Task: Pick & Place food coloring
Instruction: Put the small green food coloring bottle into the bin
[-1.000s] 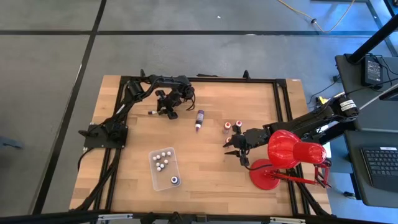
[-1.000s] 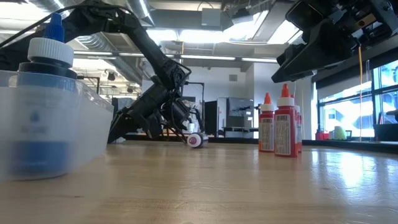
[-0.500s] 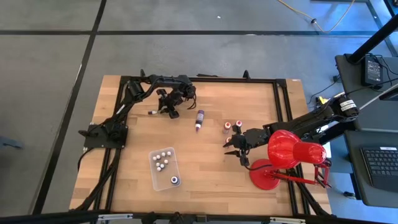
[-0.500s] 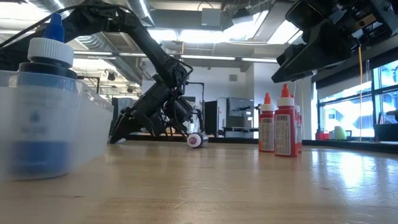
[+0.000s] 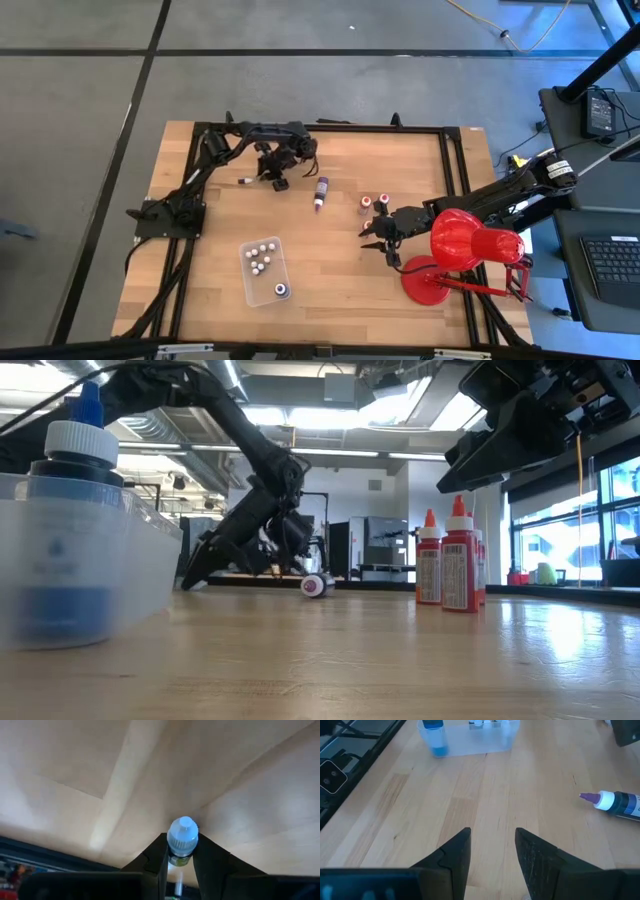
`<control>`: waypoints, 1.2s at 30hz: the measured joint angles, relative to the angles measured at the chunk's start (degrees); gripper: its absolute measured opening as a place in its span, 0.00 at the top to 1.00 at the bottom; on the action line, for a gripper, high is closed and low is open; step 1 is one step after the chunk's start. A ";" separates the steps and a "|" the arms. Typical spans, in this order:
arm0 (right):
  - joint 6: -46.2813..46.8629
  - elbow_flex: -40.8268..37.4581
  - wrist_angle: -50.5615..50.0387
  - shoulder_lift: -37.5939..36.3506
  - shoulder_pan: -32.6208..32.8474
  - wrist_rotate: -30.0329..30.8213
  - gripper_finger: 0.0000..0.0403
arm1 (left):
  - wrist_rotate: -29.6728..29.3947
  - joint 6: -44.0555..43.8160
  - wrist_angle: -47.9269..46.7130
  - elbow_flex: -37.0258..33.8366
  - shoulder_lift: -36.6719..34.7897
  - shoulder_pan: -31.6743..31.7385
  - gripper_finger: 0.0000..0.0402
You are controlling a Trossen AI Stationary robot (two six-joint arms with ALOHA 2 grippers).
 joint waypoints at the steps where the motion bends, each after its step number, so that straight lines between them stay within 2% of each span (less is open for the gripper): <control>1: 0.00 0.00 0.00 0.00 0.00 0.00 0.61 | -0.29 -0.01 0.25 0.01 -0.90 -0.35 0.83; 5: 0.00 0.00 -0.53 0.00 0.00 0.00 0.61 | -0.16 -0.14 1.16 0.00 -6.35 -1.78 0.83; 9: 0.15 0.00 -1.73 0.00 0.00 0.00 0.61 | 0.53 -1.45 4.43 0.00 -14.92 -3.58 0.83; 14: 0.49 0.00 -2.03 0.00 0.04 0.00 0.61 | 1.51 -2.16 15.94 -5.28 -28.51 -6.87 0.83; 21: 1.78 0.00 -2.03 0.00 0.09 0.00 0.61 | 1.24 -9.25 32.49 -26.34 -51.83 -13.21 0.83; 25: 1.92 0.00 -2.03 0.00 0.07 0.00 0.61 | 0.64 -17.65 37.92 -38.35 -64.37 -19.35 0.83; 28: 1.95 0.00 -1.69 0.00 0.07 0.00 0.61 | -3.05 -25.17 42.24 -46.79 -72.51 -25.38 0.83; 32: 1.88 0.00 -0.33 0.00 0.07 0.00 0.61 | -10.11 -33.79 48.16 -56.91 -79.86 -33.15 0.83; 36: 1.92 -0.02 0.23 0.00 0.04 0.00 0.61 | -14.56 -38.83 54.30 -64.82 -82.23 -38.07 0.83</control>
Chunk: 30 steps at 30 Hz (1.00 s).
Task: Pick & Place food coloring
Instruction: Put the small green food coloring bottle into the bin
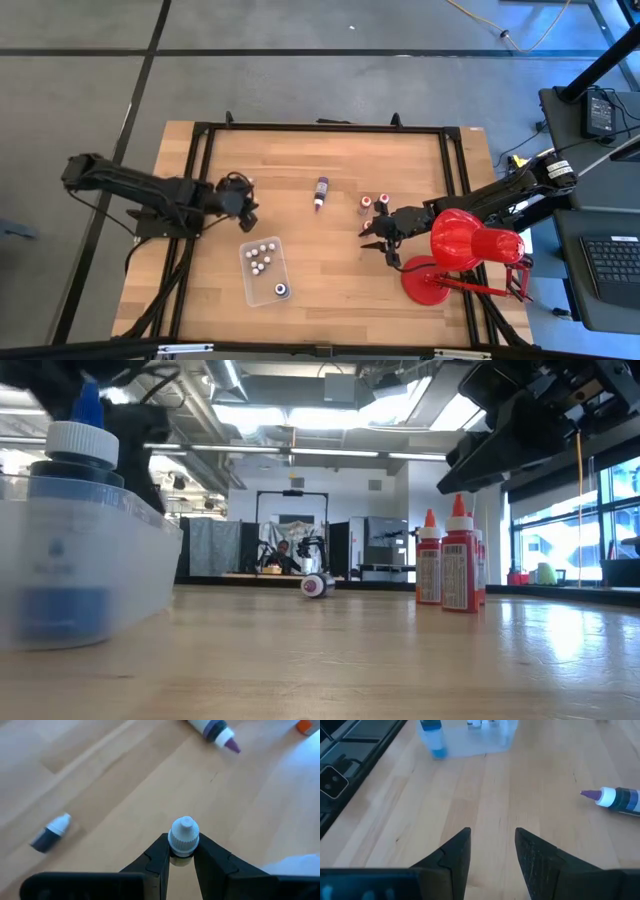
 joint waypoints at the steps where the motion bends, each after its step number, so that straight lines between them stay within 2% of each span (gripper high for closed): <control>1: 0.00 0.00 0.32 0.00 0.00 0.00 0.61 | -0.65 -0.78 1.65 -1.67 0.02 -0.77 0.83; 7: -0.02 0.00 1.71 0.00 0.00 0.00 0.61 | -4.27 -4.59 13.92 -10.84 1.50 -3.14 0.83; 13: -0.15 0.00 1.85 0.00 0.00 0.00 0.61 | -7.72 -5.32 22.37 -16.48 3.91 -3.28 0.83; 21: -1.01 0.00 1.86 0.00 0.00 0.01 0.61 | -11.19 -2.94 22.89 -17.21 7.23 -3.23 0.82; 30: -1.42 0.00 1.85 0.00 0.00 0.01 0.61 | -14.62 -4.68 24.30 -17.21 11.48 -3.21 0.81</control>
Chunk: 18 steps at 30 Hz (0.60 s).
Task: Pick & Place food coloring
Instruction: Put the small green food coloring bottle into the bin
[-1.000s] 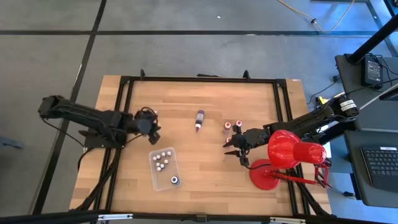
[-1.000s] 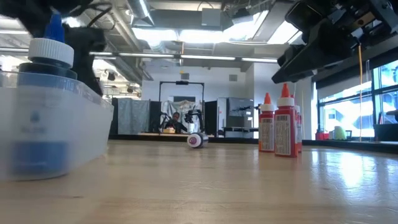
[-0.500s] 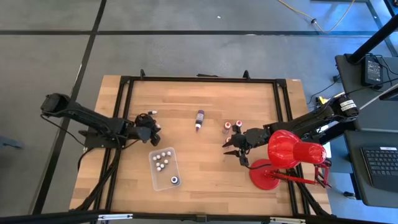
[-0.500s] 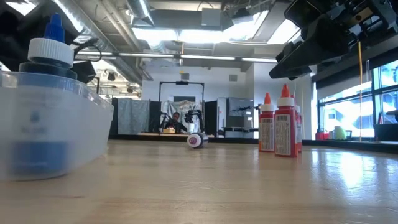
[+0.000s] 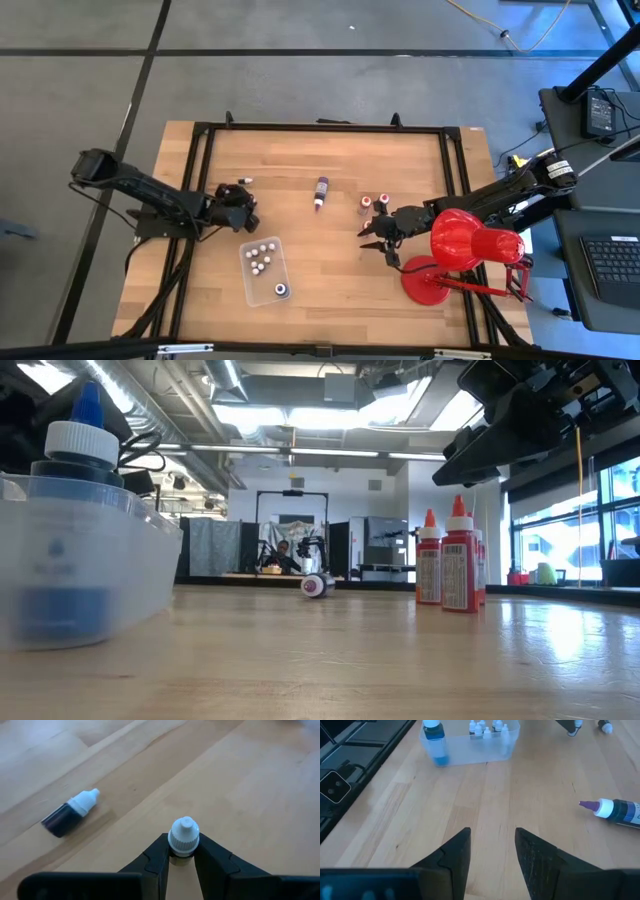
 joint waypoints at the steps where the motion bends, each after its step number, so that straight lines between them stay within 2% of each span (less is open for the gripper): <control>1: 0.00 0.00 0.00 0.00 0.01 0.01 0.61 | -0.32 -0.23 0.02 0.00 0.32 0.00 0.81; 11: 0.11 0.00 0.00 0.00 0.01 0.01 0.61 | -0.25 -0.63 0.01 0.00 1.09 0.00 0.76; 18: 0.13 0.00 -0.02 0.00 0.02 0.00 0.61 | 1.67 -0.64 0.00 0.00 1.09 0.00 0.67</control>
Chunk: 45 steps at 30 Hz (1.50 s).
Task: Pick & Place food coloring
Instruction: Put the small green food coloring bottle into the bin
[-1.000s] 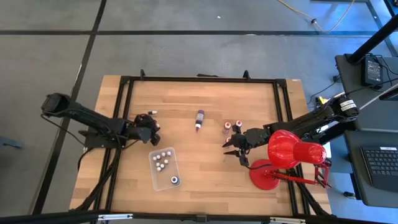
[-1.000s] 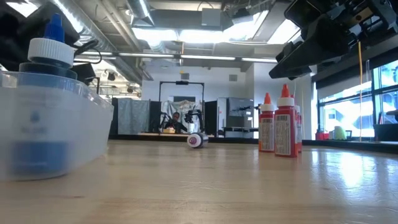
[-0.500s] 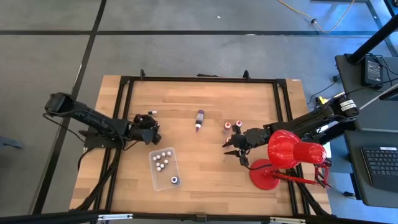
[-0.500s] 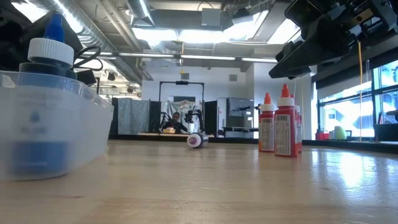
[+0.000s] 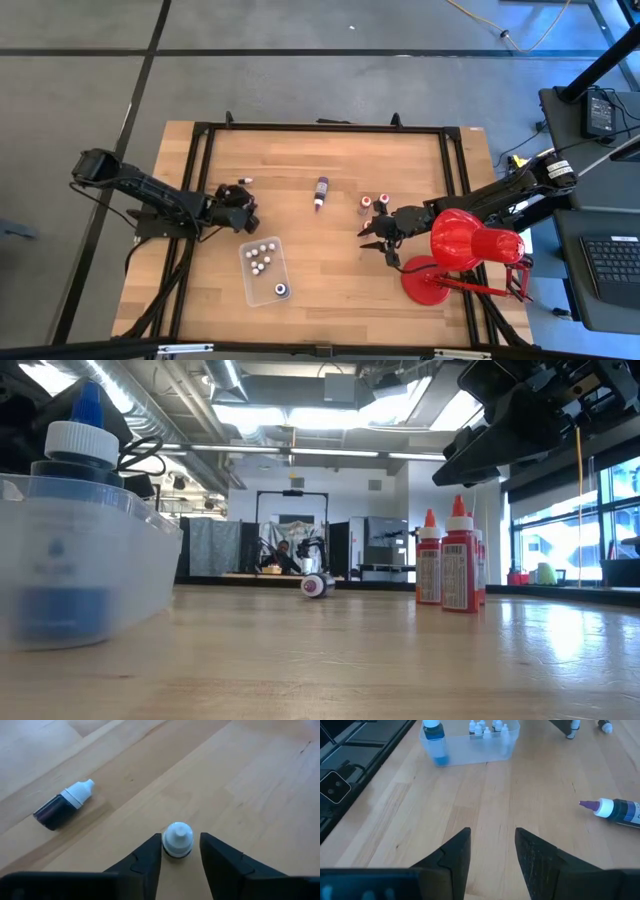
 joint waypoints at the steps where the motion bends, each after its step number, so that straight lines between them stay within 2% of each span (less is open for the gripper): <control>1: 0.00 0.00 0.00 0.00 -0.02 0.02 0.61 | 0.00 0.00 0.00 0.00 0.00 0.00 0.66; 4: 0.00 0.00 0.00 0.00 -0.01 0.00 0.61 | 0.73 0.57 -1.16 0.97 -0.33 0.00 0.62; 10: 0.02 0.00 -0.04 0.00 -0.01 -0.01 0.61 | 2.28 8.20 -6.64 6.33 -2.13 0.13 0.59; 20: 1.51 0.00 -0.08 0.00 0.00 -0.01 0.61 | 4.98 8.24 -33.42 21.04 -3.78 6.14 0.60; 24: 1.46 0.00 -0.11 0.00 0.01 -0.01 0.61 | 8.67 15.08 -33.80 24.17 -3.76 8.11 0.59; 32: 1.40 0.00 -0.07 0.00 0.00 -0.01 0.61 | 21.69 19.66 -38.97 28.49 -1.37 13.54 0.59; 35: 1.37 0.00 -0.04 0.00 0.00 -0.01 0.61 | 21.08 21.33 -38.91 28.96 0.13 13.75 0.60; 39: 1.33 0.00 -0.03 0.00 0.01 -0.01 0.61 | 12.88 17.98 -42.91 29.00 1.51 17.06 0.59; 40: 1.33 0.00 -0.02 0.00 -0.01 -0.01 0.61 | 13.36 18.42 -43.38 29.00 2.03 18.26 0.59; 45: 0.98 0.00 0.35 0.00 -0.04 0.03 0.61 | 24.43 21.77 -43.37 29.18 6.51 25.76 0.59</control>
